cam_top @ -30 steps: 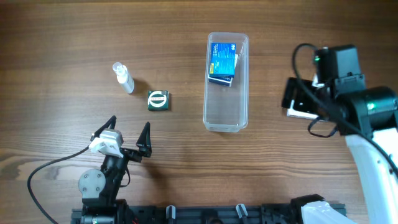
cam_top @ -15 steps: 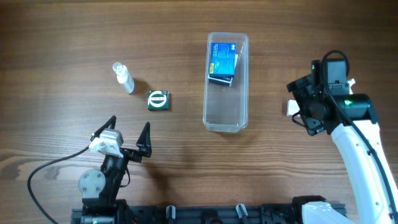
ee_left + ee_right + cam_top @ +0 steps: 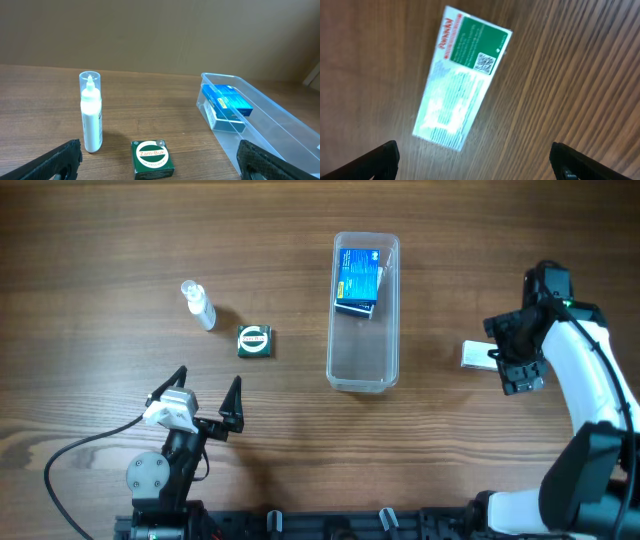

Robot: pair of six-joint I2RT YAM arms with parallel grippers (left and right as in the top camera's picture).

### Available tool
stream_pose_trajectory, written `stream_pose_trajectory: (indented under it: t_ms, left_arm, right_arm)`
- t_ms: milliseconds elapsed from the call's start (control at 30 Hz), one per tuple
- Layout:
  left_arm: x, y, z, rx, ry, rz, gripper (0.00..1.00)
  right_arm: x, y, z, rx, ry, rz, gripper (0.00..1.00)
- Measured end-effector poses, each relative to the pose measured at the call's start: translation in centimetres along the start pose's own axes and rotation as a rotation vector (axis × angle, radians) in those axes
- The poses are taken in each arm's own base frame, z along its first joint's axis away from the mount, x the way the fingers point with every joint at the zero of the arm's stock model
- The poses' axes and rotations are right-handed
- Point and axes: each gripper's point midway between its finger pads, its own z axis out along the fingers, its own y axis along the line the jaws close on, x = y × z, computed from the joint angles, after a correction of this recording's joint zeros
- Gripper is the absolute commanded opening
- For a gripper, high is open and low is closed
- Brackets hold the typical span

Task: Pack container
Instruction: 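Lower the right gripper onto the white-green Panadol box and grasp it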

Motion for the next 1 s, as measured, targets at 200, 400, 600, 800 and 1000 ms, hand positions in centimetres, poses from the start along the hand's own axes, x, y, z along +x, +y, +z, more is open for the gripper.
stream_pose_trajectory:
  t_ms: [200, 400, 600, 800, 1000]
  left_arm:
    - [0.0, 0.0, 0.0, 0.000, 0.000, 0.000, 1.00]
    - [0.0, 0.0, 0.0, 0.000, 0.000, 0.000, 1.00]
    - [0.0, 0.0, 0.0, 0.000, 0.000, 0.000, 1.00]
    - [0.0, 0.0, 0.0, 0.000, 0.000, 0.000, 1.00]
    - [0.0, 0.0, 0.0, 0.000, 0.000, 0.000, 1.00]
  right_arm:
    - [-0.7, -0.4, 2.0, 0.042, 0.029, 0.065, 0.96]
    - [-0.7, -0.5, 4.4, 0.086, 0.046, 0.091, 0.96]
    - [-0.7, -0.5, 5.0, 0.096, 0.048, 0.110, 0.96]
    - [-0.9, 0.1, 5.2, 0.076, 0.039, 0.118, 0.96]
    - [-1.4, 0.4, 5.5, 0.063, 0.026, 0.122, 0.96]
